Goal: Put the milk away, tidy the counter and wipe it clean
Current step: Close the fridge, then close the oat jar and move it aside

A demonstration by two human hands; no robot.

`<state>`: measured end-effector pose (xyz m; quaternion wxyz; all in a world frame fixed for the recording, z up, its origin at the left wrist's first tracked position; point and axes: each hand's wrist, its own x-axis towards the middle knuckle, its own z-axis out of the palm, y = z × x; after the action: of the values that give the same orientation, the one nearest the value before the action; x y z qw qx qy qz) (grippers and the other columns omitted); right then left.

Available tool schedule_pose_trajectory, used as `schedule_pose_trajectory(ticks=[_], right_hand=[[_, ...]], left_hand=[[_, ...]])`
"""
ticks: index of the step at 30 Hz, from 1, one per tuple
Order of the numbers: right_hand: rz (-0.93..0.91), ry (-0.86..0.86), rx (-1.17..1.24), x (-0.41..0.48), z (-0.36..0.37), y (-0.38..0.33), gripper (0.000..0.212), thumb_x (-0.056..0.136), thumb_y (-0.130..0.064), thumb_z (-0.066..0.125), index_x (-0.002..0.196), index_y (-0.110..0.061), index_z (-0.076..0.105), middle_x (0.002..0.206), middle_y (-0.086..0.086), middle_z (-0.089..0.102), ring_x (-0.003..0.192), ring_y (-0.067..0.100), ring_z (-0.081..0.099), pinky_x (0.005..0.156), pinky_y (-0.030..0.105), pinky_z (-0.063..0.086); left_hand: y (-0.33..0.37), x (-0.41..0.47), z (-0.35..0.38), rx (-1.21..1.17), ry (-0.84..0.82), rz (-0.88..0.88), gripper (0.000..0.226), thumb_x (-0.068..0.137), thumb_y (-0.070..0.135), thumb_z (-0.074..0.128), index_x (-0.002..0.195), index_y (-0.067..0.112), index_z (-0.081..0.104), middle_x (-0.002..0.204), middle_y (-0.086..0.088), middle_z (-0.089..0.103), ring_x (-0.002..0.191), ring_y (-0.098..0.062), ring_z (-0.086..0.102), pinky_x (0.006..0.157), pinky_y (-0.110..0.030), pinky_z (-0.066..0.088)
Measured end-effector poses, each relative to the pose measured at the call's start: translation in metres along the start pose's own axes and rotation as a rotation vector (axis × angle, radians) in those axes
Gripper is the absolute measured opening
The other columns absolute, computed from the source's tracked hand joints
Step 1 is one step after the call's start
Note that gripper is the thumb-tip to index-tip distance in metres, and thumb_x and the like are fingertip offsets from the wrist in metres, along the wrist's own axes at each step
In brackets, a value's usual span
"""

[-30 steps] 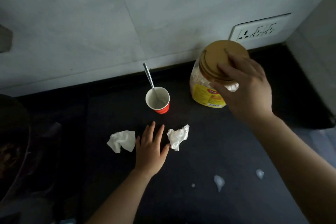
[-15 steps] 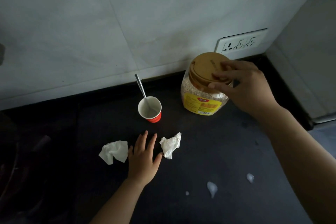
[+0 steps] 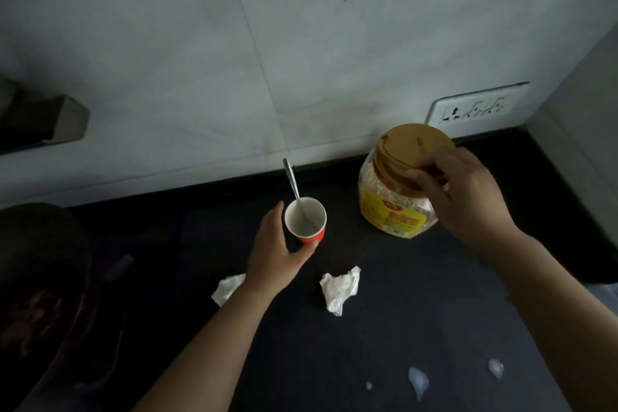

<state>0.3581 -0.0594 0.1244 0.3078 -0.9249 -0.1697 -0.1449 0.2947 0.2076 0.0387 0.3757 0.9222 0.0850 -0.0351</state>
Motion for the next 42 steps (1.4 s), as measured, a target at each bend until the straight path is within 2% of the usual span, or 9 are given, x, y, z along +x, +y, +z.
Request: schedule_pose_trajectory(ticks=[6, 10, 14, 18, 20, 23, 26, 37, 42], right_hand=[[0.031, -0.044, -0.046, 0.002, -0.004, -0.001, 0.018, 0.086, -0.027, 0.054, 0.081, -0.009, 0.058, 0.077, -0.006, 0.047, 0.071, 0.012, 0.042, 0.059, 0.012, 0.027], [0.048, -0.082, 0.056, 0.001, 0.001, -0.001, 0.023, 0.087, -0.035, 0.052, 0.082, -0.012, 0.053, 0.079, -0.005, 0.046, 0.072, 0.008, 0.041, 0.064, 0.017, 0.033], [0.092, 0.007, 0.067, 0.002, 0.011, -0.007, 0.019, 0.083, -0.035, 0.06, 0.086, -0.017, 0.059, 0.076, -0.007, 0.054, 0.073, 0.011, 0.049, 0.071, 0.035, 0.044], [0.127, -0.017, 0.151, 0.003, 0.014, -0.012, 0.022, 0.088, -0.041, 0.047, 0.097, -0.024, 0.06, 0.074, -0.006, 0.064, 0.072, 0.016, 0.063, 0.073, 0.05, 0.05], [0.142, -0.053, 0.146, 0.002, 0.01, -0.017, 0.024, 0.089, -0.04, 0.046, 0.101, -0.024, 0.06, 0.072, -0.003, 0.066, 0.07, 0.017, 0.064, 0.075, 0.044, 0.051], [0.156, -0.024, 0.138, -0.003, 0.0, -0.025, 0.018, 0.091, -0.026, 0.054, 0.102, -0.016, 0.064, 0.069, -0.003, 0.062, 0.062, 0.01, 0.06, 0.059, 0.013, 0.045], [0.324, 0.065, 0.229, -0.012, -0.012, -0.035, 0.015, 0.09, -0.019, 0.056, 0.102, -0.019, 0.065, 0.072, -0.009, 0.059, 0.065, -0.001, 0.055, 0.055, 0.004, 0.039], [0.363, 0.141, 0.279, -0.128, -0.066, -0.129, 0.008, 0.089, -0.023, 0.055, 0.09, -0.026, 0.062, 0.076, -0.005, 0.065, 0.073, 0.007, 0.059, 0.059, 0.02, 0.046], [0.442, 0.23, 0.253, -0.195, -0.08, -0.159, 0.022, 0.091, -0.022, 0.052, 0.083, -0.043, 0.053, 0.071, -0.012, 0.06, 0.068, 0.001, 0.059, 0.054, 0.012, 0.046]], left_hand=[[0.004, 0.037, 0.007, -0.077, -0.099, -0.044, 0.096, 0.061, 0.049, 0.08, 0.138, 0.022, 0.03, 0.135, 0.002, 0.04, 0.121, -0.016, 0.045, 0.096, -0.034, 0.044], [-0.003, 0.041, 0.02, -0.075, -0.117, 0.009, 0.084, 0.06, 0.045, 0.081, 0.129, 0.024, 0.038, 0.124, 0.006, 0.045, 0.111, -0.01, 0.048, 0.088, -0.027, 0.045], [-0.007, 0.043, 0.022, -0.132, -0.089, 0.002, 0.071, 0.064, 0.037, 0.08, 0.124, 0.025, 0.045, 0.119, 0.006, 0.049, 0.108, -0.011, 0.053, 0.085, -0.026, 0.048], [-0.002, 0.035, 0.011, -0.17, -0.052, 0.011, 0.071, 0.064, 0.037, 0.08, 0.125, 0.026, 0.045, 0.117, 0.005, 0.053, 0.106, -0.01, 0.054, 0.085, -0.027, 0.049], [0.006, 0.025, 0.001, -0.191, -0.03, 0.032, 0.067, 0.065, 0.038, 0.08, 0.122, 0.028, 0.047, 0.116, 0.005, 0.054, 0.105, -0.009, 0.054, 0.084, -0.026, 0.049], [0.02, 0.0, -0.015, -0.299, 0.006, 0.039, 0.055, 0.068, 0.027, 0.08, 0.111, 0.036, 0.046, 0.11, 0.013, 0.053, 0.101, 0.003, 0.052, 0.077, -0.01, 0.039], [0.029, -0.031, -0.03, -0.33, 0.046, 0.054, 0.063, 0.069, 0.024, 0.08, 0.116, 0.038, 0.04, 0.107, 0.023, 0.047, 0.098, 0.014, 0.047, 0.072, -0.002, 0.036], [0.04, -0.154, -0.059, -0.458, -0.059, 0.132, 0.055, 0.071, 0.013, 0.078, 0.096, 0.047, 0.043, 0.094, 0.034, 0.058, 0.093, 0.023, 0.048, 0.071, 0.004, 0.036], [0.032, -0.198, -0.057, -0.476, -0.2, 0.152, 0.055, 0.072, 0.008, 0.077, 0.094, 0.046, 0.043, 0.086, 0.053, 0.049, 0.087, 0.028, 0.048, 0.066, 0.006, 0.035]])
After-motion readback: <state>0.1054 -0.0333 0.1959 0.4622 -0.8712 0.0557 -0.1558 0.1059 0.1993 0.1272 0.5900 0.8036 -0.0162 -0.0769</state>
